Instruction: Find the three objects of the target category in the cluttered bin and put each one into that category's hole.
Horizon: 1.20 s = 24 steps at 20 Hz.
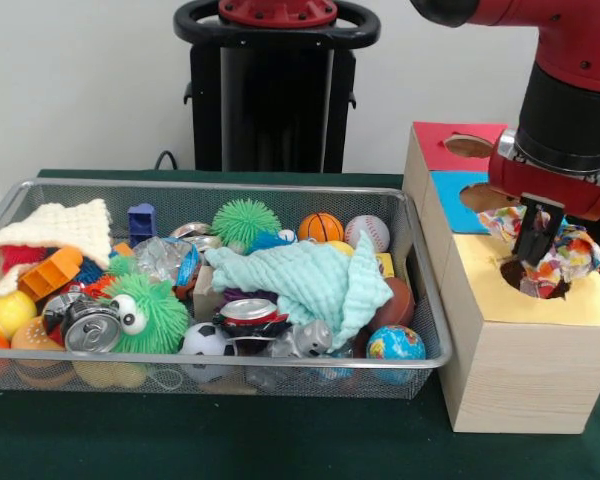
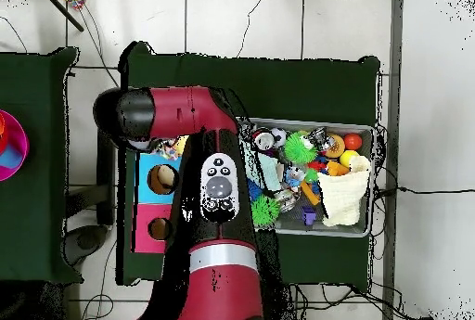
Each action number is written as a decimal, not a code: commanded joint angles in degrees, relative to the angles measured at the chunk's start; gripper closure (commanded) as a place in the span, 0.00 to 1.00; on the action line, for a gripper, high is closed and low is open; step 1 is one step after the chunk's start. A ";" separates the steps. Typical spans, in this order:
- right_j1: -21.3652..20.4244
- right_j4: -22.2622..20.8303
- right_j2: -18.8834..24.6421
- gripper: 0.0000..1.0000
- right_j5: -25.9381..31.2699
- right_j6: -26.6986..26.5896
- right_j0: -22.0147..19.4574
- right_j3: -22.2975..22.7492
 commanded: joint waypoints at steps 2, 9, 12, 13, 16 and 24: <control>6.91 -7.52 -0.06 1.00 -10.72 1.39 2.18 -4.00; 11.82 -12.93 -6.84 1.00 -18.67 7.69 6.37 -11.64; 12.86 -12.79 -7.27 1.00 -16.40 6.58 6.22 -12.89; 12.64 -11.68 -5.41 1.00 -15.91 4.53 5.09 -11.76; 10.28 -9.50 -0.49 1.00 -13.55 -2.25 1.68 -7.51; 4.96 -9.75 1.12 1.00 -7.80 -7.18 -1.73 -3.24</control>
